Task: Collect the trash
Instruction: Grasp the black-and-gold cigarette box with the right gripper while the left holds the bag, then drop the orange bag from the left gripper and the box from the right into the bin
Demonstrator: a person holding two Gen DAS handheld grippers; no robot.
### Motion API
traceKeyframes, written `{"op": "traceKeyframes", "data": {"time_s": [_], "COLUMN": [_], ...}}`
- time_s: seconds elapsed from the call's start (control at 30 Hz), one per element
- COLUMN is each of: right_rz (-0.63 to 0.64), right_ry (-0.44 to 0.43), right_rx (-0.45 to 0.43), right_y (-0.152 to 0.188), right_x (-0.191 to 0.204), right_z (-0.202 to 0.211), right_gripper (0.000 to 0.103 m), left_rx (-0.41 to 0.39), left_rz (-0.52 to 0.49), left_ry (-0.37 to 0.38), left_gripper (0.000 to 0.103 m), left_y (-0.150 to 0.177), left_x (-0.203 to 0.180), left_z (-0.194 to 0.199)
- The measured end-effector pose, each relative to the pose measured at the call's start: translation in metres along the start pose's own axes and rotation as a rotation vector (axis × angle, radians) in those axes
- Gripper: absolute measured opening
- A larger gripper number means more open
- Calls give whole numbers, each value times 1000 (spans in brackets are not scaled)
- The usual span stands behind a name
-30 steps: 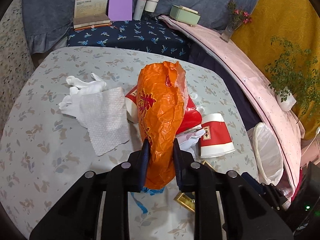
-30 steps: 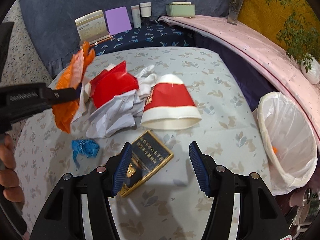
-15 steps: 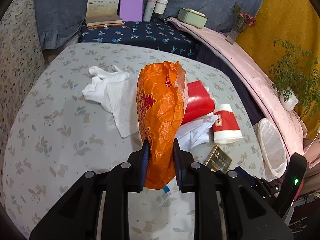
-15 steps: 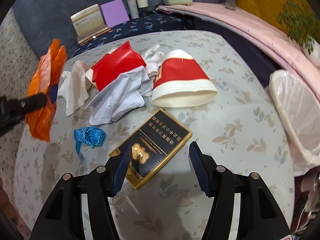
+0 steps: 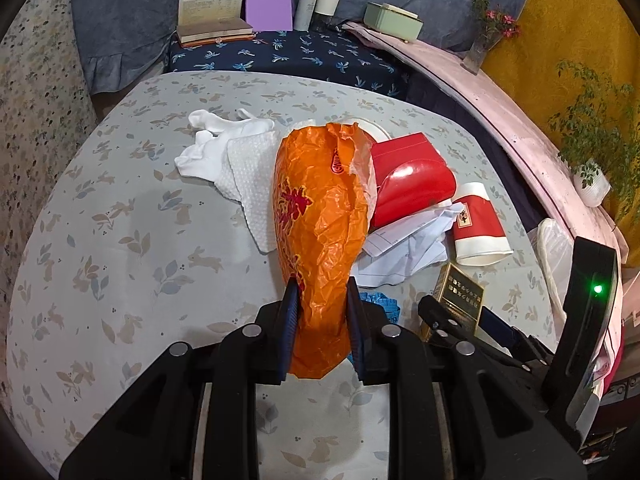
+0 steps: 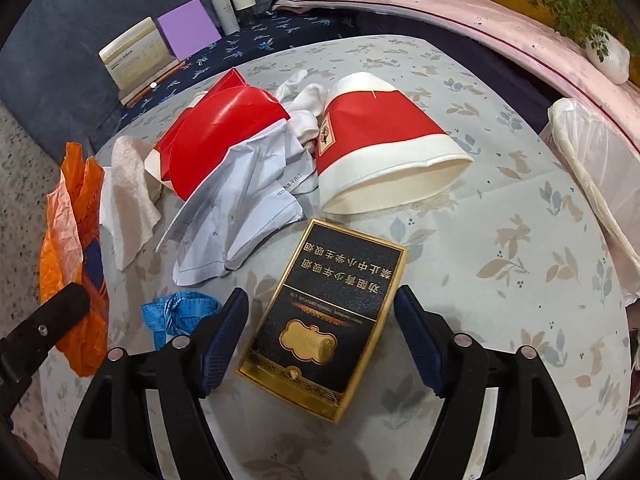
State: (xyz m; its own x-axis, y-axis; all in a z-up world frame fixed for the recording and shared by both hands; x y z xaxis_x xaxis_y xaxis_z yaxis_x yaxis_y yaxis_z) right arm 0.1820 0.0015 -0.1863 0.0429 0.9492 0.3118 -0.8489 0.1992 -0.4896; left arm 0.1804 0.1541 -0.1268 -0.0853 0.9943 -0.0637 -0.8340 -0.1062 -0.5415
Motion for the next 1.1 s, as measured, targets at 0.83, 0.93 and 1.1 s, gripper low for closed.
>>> {"op": "traceKeyframes", "data": {"time_s": [0.83,0.93,1.1], "right_rz": [57,35,0], "right_ry": [34,48,83], "right_rx": [-116,-153,-201], "right_y": [1,-10,-28], "right_x": [-73,-92,-130], "right_z": [83,100,124], "right_gripper": [56,56,56], "left_rx": [-29,-37,-50], "left_rz": [-125,-167,-237], "left_ry": [94,119,165], "left_gripper": [22,22,22], "left_y": [12,12,12], "left_x": [-94,-125,-181], "left_z": [34,40,48]}}
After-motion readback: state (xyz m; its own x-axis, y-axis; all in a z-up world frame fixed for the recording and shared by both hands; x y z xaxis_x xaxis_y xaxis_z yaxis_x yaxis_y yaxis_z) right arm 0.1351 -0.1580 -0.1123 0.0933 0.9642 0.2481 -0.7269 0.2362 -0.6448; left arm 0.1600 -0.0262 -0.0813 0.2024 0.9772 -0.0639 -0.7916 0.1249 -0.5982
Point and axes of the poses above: each gripper's, at about its wrist camera, not at the fingertips, and z roughly against the way its jaws point, x to its left, y to its underside, the point moved 9 cm from there along -z, roughly the way its jaws point, and after that the axes turned 12 degrees about -y, right-handed, at the moved point
